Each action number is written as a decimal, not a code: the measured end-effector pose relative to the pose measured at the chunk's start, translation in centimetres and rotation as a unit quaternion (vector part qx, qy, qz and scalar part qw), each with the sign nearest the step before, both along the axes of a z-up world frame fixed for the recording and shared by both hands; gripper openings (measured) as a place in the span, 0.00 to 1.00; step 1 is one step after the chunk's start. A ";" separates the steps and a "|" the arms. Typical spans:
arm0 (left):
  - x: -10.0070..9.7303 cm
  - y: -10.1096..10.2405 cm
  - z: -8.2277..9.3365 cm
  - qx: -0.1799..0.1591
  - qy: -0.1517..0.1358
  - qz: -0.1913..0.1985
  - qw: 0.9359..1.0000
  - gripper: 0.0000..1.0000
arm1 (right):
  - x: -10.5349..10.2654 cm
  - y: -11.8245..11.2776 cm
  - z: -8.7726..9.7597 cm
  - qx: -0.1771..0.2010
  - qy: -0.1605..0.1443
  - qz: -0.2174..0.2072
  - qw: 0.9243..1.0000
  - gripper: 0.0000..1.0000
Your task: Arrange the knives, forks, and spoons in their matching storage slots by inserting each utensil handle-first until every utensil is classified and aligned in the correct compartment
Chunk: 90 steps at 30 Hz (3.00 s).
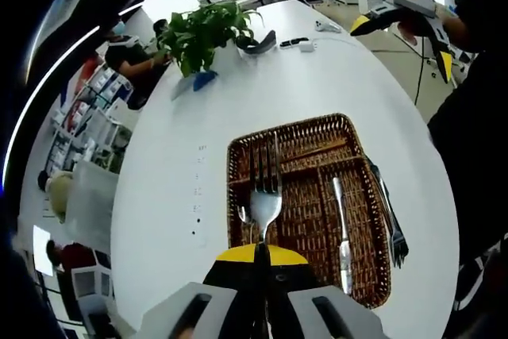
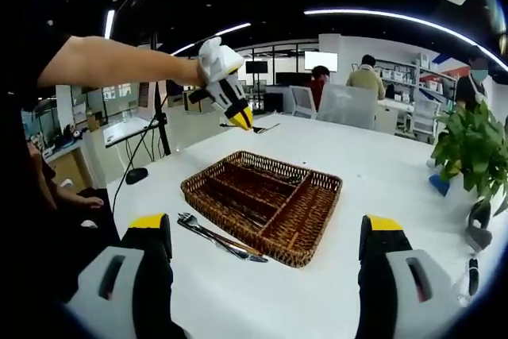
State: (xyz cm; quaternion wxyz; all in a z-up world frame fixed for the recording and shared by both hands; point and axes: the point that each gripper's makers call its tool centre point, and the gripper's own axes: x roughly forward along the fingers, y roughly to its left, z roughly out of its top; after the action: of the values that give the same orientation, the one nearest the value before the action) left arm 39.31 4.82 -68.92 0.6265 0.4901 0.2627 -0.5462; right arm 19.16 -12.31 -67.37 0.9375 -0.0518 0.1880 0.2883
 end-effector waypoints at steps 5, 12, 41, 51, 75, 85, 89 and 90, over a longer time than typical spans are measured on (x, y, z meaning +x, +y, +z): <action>0.3 -0.2 -0.8 0.001 0.001 0.004 1.000 0.00 | 0.2 -0.2 -0.4 0.000 0.003 -0.002 1.000 0.99; 0.6 -0.8 -2.6 0.013 0.001 0.008 1.000 0.00 | 0.8 -0.2 -0.6 0.014 0.005 -0.004 1.000 0.99; 1.1 -1.0 -11.8 0.047 0.009 0.054 0.997 0.00 | 2.1 -1.3 -2.0 0.013 0.009 -0.020 1.000 0.99; 1.0 -0.7 -14.0 0.039 0.016 0.068 0.997 0.00 | 2.2 -1.5 -3.3 0.016 0.017 -0.026 0.999 0.99; 1.0 -0.2 -17.2 0.042 0.004 0.117 0.992 0.00 | 1.5 -1.3 -3.3 0.011 0.019 -0.027 0.999 0.99; 0.4 -0.9 -16.4 0.020 -0.004 0.082 0.996 0.08 | 1.5 -2.2 -1.8 0.014 0.008 -0.034 0.999 0.99; 0.1 -1.4 -14.7 -0.004 -0.010 0.070 0.997 0.15 | 1.5 -2.5 -1.3 0.013 0.003 -0.034 0.999 0.99; 0.2 -1.8 -14.1 -0.018 -0.012 0.071 0.997 0.16 | 1.5 -2.4 -1.2 0.014 0.002 -0.034 0.999 0.99</action>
State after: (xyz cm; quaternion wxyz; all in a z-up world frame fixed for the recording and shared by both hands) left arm 39.46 3.07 -83.05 0.6751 0.4656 0.2796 -0.4992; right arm 20.69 -14.73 -68.53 0.9469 -0.0319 0.1878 0.2590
